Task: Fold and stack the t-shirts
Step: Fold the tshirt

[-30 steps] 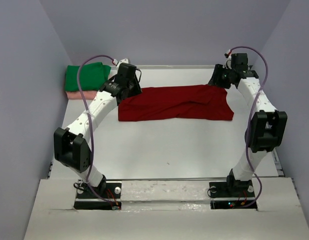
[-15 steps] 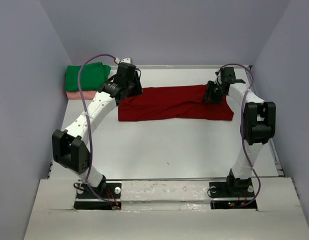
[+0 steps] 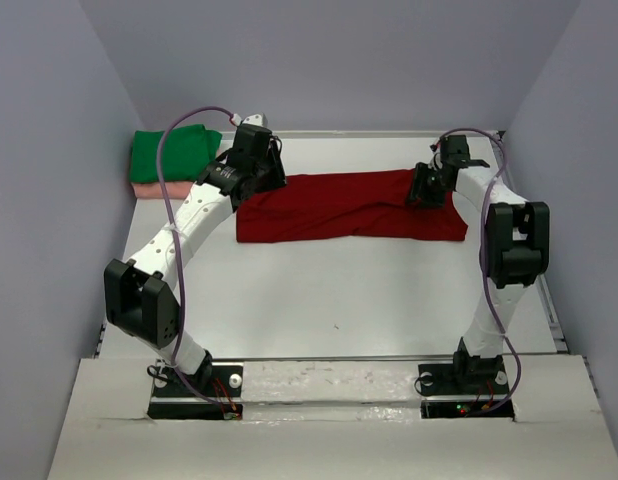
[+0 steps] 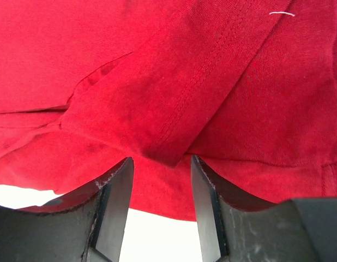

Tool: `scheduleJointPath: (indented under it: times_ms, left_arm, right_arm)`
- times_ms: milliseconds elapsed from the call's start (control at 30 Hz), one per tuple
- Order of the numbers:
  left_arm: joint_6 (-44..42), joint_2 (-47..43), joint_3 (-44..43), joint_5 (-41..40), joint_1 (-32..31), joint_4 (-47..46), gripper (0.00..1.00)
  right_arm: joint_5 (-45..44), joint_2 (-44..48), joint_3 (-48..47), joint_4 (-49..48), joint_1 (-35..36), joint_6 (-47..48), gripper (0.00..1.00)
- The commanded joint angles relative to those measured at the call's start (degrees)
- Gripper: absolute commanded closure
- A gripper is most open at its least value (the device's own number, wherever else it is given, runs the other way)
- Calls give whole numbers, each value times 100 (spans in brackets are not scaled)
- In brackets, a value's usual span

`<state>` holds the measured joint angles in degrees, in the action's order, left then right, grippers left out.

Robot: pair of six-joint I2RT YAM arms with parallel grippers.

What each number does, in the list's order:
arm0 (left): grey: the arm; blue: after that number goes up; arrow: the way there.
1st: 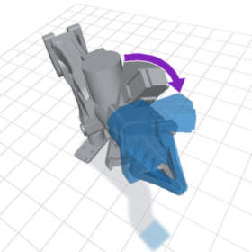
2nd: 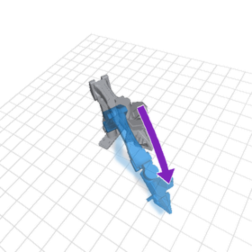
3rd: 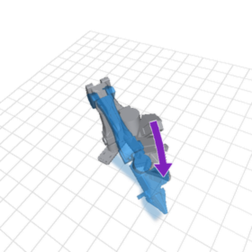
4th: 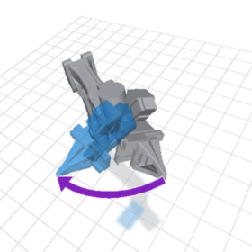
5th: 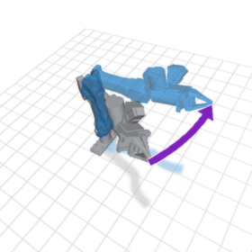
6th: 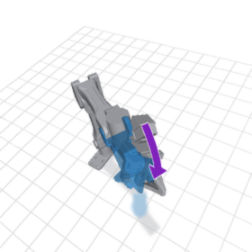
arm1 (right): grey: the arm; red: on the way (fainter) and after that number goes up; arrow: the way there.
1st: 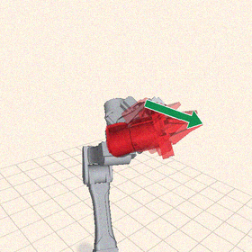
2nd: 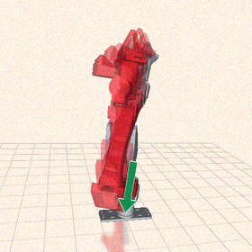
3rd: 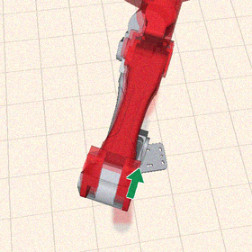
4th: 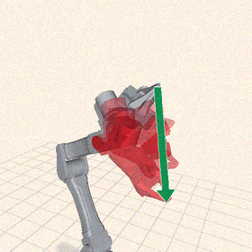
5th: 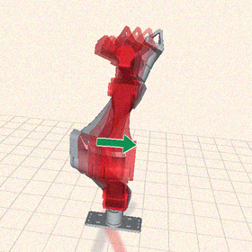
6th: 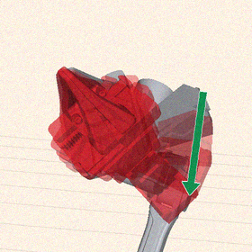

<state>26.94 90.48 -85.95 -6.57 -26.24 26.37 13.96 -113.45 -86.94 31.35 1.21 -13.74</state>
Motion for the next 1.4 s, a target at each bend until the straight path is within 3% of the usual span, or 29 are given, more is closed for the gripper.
scheduleJointPath:
  times_ms: [0, 233, 267, 333, 567, 800, 933, 1033, 1067, 1200, 1367]
  left_arm:
    - [-145, -48, -106, 68, 22, -132, 51]
    - [-163, 5, -132, 112, 57, -123, 51]
    - [-163, 22, -124, 121, 58, -132, 51]
    - [-163, 40, -97, 138, 58, -158, 51]
    - [-145, 207, 8, 288, 58, -238, 51]
    - [-136, 278, 35, 314, 58, -273, 51]
    - [-110, 313, 70, 367, 58, -290, 51]
    - [-118, 330, 70, 393, 58, -290, 51]
    - [-127, 339, 61, 376, 58, -256, 51]
    - [-180, 383, -18, 323, 58, -167, 51]
    - [-215, 470, -79, 156, 66, -88, 51]
  right_arm:
    - [-25, -177, -183, -226, 37, -6, 49]
    - [98, -458, -394, -279, 37, -15, 59]
    - [81, -494, -490, -279, 89, -15, 70]
    - [98, -573, -587, -279, 90, 11, 82]
    - [-296, -564, -860, -148, 362, 117, 92]
    - [-570, -555, -1457, 169, 731, 319, 92]
    - [-455, -994, -2203, 458, 731, 468, 92]
    - [-262, -1512, -2941, 669, 731, 609, 82]
    - [-131, -1644, -3256, 696, 731, 653, 70]
    - [-121, -2242, -3837, 723, 731, 977, 37]
    - [-392, -2665, -4270, 776, 731, 1137, 28]
